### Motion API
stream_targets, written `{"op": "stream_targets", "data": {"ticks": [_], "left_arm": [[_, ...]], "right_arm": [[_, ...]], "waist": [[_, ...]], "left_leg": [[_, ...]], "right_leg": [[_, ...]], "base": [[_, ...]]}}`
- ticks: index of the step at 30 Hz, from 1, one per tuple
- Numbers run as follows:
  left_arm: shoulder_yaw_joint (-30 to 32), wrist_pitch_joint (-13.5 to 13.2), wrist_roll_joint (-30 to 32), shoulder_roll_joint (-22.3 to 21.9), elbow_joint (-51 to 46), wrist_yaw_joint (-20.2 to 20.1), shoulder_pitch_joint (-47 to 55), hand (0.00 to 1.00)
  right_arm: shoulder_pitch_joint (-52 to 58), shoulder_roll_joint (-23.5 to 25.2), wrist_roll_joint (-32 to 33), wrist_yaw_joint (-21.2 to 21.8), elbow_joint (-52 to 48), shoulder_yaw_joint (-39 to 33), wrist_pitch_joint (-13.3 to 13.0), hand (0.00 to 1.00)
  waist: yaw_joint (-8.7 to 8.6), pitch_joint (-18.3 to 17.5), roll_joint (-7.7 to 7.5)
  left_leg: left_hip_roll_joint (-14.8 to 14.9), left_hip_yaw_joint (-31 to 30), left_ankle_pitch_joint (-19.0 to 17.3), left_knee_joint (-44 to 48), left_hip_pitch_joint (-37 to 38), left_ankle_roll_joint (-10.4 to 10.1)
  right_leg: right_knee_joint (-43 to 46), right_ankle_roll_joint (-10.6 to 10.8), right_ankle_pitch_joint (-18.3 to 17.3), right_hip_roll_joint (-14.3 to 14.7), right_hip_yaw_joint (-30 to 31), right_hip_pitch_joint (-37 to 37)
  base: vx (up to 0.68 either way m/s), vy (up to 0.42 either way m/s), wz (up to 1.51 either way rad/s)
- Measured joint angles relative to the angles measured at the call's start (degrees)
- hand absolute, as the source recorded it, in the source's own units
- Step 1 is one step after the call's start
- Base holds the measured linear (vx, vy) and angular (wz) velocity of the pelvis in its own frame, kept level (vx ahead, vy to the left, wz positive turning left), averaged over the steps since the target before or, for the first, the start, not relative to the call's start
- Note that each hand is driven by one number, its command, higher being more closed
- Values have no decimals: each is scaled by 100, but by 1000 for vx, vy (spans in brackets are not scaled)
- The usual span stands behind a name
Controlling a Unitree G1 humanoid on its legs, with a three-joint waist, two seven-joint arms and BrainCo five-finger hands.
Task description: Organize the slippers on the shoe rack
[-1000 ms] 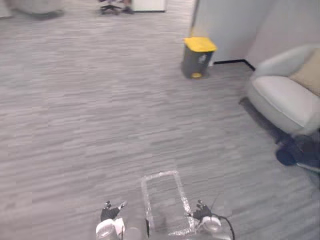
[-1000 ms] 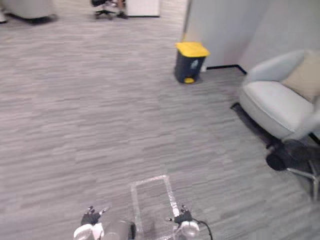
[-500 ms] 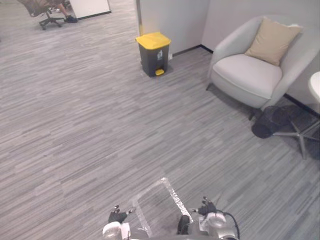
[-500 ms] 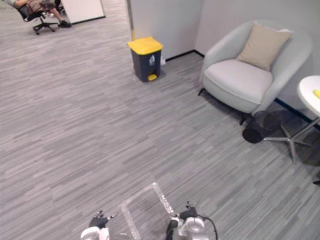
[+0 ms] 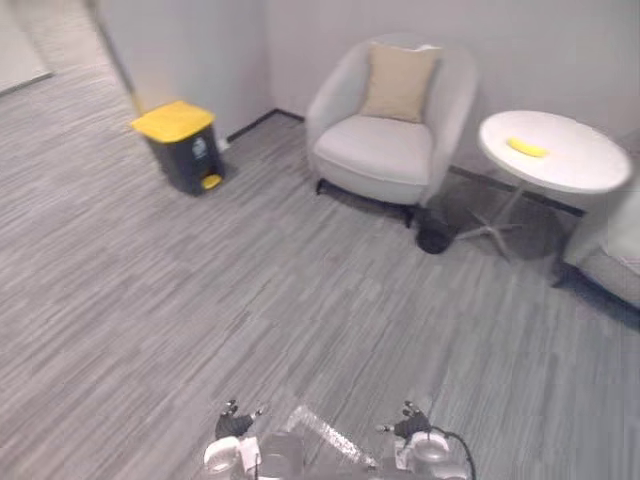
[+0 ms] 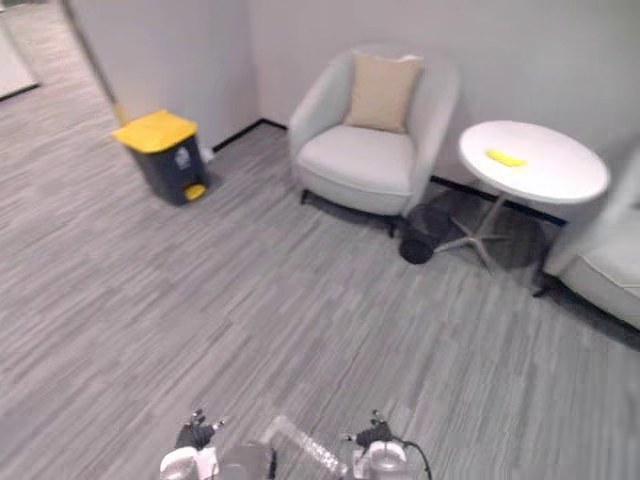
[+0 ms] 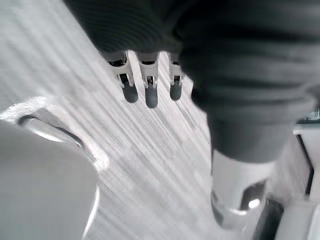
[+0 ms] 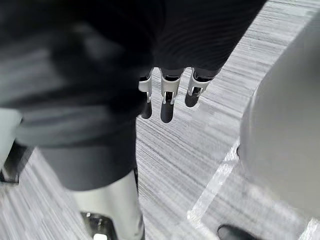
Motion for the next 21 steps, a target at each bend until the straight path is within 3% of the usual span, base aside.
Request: {"op": "stream_targets", "data": {"ticks": [4,5,7,9,12,15,21], "left_arm": [[47,2,18,1,147,1,-84,0],[45,5,22,1,154,0,-86,0],[23,10,23,10,206,-3,-87,0],[-7,10,21,27,248,-4,-95,0],[-162,4,-13,44,280,-9,-107,0],[-198,9,-29,5,323,-10,-92,0],[-311,3,-73,19,325,-33,-97,0]], "right_arm": [[86,2,-19,59,35,3,8,0],[69,1,-21,75,36,3,8,0],[26,-1,-25,111,35,-3,21,0],[26,-1,-26,113,35,-25,18,0],[23,-43,-30,119,105,-255,-17,0],[-110,-247,-29,125,404,-337,-24,0],[-145,-555,11,104,665,-629,-20,0]], "waist": [[34,-16,-25],[55,-6,-10],[39,-2,3],[21,-2,6],[6,-26,-1],[10,-100,115],[9,-58,148]], "left_leg": [[-24,653,-13,-432,491,182],[-14,786,3,-528,588,209],[27,1168,10,-711,820,220],[49,1249,10,-781,941,219],[48,1113,65,-875,1023,148],[57,1010,292,-1204,1024,116],[18,853,429,-1377,1040,151]], "right_leg": [[70,123,134,-232,-136,-36],[167,130,139,-297,-396,-94],[340,106,124,-526,-1590,-194],[339,35,86,-602,-1950,-176],[248,-54,115,-527,-2039,-170],[-357,-110,443,-373,-2048,-33],[-1332,-98,1015,-231,-2056,381]], "base": [[103,187,-78],[43,85,-83],[-9,38,-88],[12,-42,-36],[29,-93,5],[-11,-28,7],[-7,15,1]]}}
